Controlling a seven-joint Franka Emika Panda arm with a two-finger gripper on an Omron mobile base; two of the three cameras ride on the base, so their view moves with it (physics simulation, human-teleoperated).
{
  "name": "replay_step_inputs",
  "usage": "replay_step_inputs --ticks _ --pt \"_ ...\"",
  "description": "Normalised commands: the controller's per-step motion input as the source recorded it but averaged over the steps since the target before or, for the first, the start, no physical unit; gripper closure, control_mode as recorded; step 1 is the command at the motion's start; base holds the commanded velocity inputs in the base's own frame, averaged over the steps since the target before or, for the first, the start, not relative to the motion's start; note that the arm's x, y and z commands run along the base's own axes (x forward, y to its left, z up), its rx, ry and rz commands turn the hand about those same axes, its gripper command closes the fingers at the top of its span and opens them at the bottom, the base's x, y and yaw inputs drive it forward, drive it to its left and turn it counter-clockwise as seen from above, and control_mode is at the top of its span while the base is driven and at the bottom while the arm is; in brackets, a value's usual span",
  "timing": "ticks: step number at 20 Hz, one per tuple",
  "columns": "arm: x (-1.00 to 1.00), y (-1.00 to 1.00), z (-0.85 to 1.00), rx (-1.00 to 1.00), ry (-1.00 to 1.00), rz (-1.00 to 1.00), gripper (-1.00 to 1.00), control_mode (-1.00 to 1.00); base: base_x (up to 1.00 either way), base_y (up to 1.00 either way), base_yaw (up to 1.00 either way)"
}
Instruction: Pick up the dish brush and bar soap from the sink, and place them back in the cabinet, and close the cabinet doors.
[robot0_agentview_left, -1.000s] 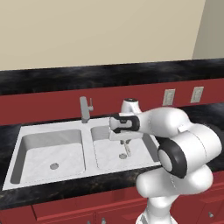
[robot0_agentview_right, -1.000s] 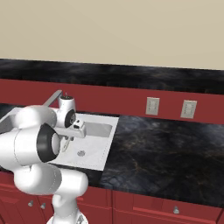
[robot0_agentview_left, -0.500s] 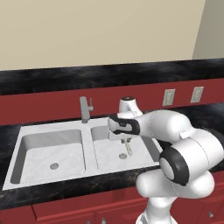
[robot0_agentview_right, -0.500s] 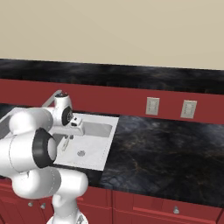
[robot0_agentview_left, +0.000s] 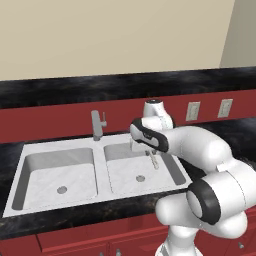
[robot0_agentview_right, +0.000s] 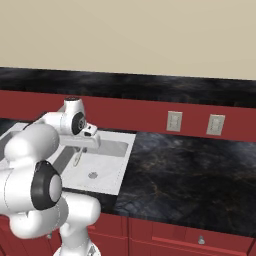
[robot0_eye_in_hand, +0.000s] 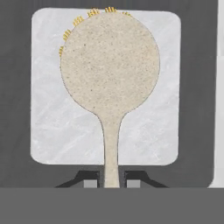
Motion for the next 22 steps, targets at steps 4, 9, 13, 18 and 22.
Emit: replay_step_inputs --ticks 4,9,13,18,22 --pt "-0.05 -0.04 0.39 0.0 0.0 0.0 1.0 -1.0 0.0 0.0 0.0" --pt "-0.12 -0.05 0.39 0.0 0.0 0.0 1.0 -1.0 0.0 0.0 0.0" --pt "-0.3 -0.13 0.32 0.0 0.0 0.0 1.0 -1.0 0.0 0.0 0.0" --pt "-0.32 -0.14 0.28 0.0 0.0 0.0 1.0 -1.0 0.0 0.0 0.0" --pt "-0.27 -0.08 0.27 0.0 0.0 0.0 1.0 -1.0 0.0 0.0 0.0"
